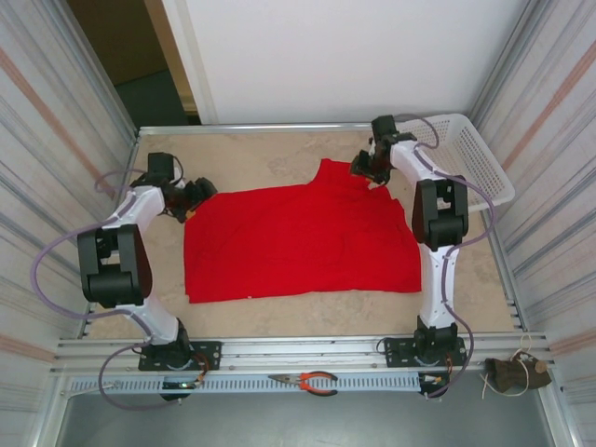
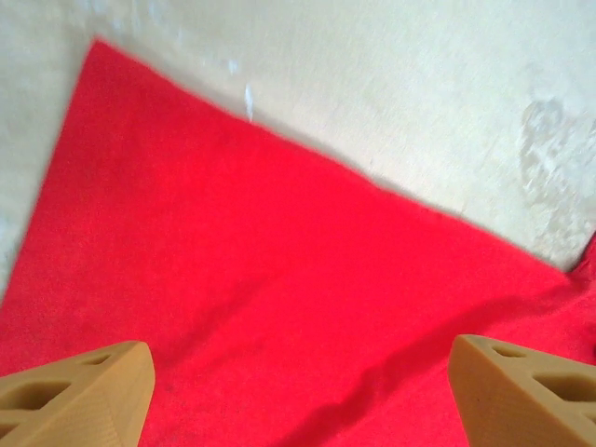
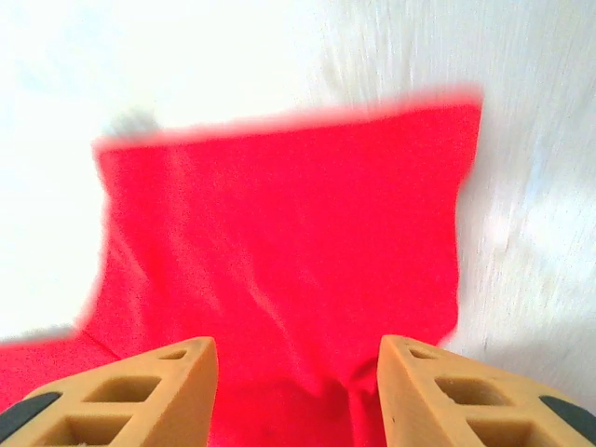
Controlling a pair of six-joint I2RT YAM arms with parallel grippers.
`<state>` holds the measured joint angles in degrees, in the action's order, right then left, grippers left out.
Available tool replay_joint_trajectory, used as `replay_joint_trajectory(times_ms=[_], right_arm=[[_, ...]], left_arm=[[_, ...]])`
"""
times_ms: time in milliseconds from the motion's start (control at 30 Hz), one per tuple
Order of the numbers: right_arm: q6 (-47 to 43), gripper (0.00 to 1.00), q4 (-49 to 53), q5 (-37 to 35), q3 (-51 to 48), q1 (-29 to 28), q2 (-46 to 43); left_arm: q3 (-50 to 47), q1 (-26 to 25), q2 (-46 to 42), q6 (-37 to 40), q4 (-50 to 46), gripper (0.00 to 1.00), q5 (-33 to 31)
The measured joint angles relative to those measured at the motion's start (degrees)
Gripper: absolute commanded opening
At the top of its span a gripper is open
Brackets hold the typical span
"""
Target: Fold the inside-out t-shirt
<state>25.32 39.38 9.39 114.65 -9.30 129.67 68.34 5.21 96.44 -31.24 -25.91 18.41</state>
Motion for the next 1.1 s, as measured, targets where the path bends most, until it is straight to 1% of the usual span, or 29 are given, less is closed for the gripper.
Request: replay_joint_trajectory(times_ms=[67,200,300,500,633,733,833,867,1000,1033,1067,1100], right_arm=[[-0.4,0.55,0.4,-1.9,6.3,0.2,1.7],[-0.6,0.56,2.1,-5.9,16.1,0.4,6.9],[-0.6,0.57,4.7,-8.0,20.6,0.4,11.7],[-0.5,0.56,9.3,-9.8,21.6,0.4,17.9],[-0.5,0.56,10.6,-9.9,21.7,0.4,19.1],[-0.4,0.54,10.8,-9.8,22.3,0.4,19.2],[-0.3,0.44,10.9,-9.4,23.6,0.4,19.8],[-0.3,0.39,10.8,-9.2,24.4,0.4,20.3],[0.3,0.09,10.8,-7.8,26.1,0.5,21.9],[0.6,0.04,10.8,-7.4,26.2,0.7,22.0],[0.8,0.0,10.8,-6.8,26.2,0.7,22.0],[1.0,0.0,10.8,-6.4,26.3,0.8,22.0]], left_arm=[[1.9,0.9,0.7,0.4,-0.1,0.83,0.0],[4.8,2.2,2.9,1.4,-1.0,0.83,-0.3],[6.1,2.7,4.8,1.7,-1.7,0.83,-0.6],[9.9,3.5,8.9,2.8,-3.5,0.83,-1.7],[12.3,3.9,11.0,3.1,-4.3,0.83,-2.1],[12.9,4.1,11.8,3.2,-4.7,0.83,-2.4],[15.9,4.1,14.2,3.6,-5.8,0.84,-2.8],[16.8,4.1,15.0,3.7,-5.9,0.84,-3.1],[19.7,4.1,18.2,4.5,-6.9,0.84,-3.5],[20.3,4.1,18.8,4.6,-7.2,0.84,-3.5],[21.2,4.1,19.7,5.0,-7.8,0.84,-3.6],[21.9,4.1,20.4,5.3,-8.3,0.84,-3.7]])
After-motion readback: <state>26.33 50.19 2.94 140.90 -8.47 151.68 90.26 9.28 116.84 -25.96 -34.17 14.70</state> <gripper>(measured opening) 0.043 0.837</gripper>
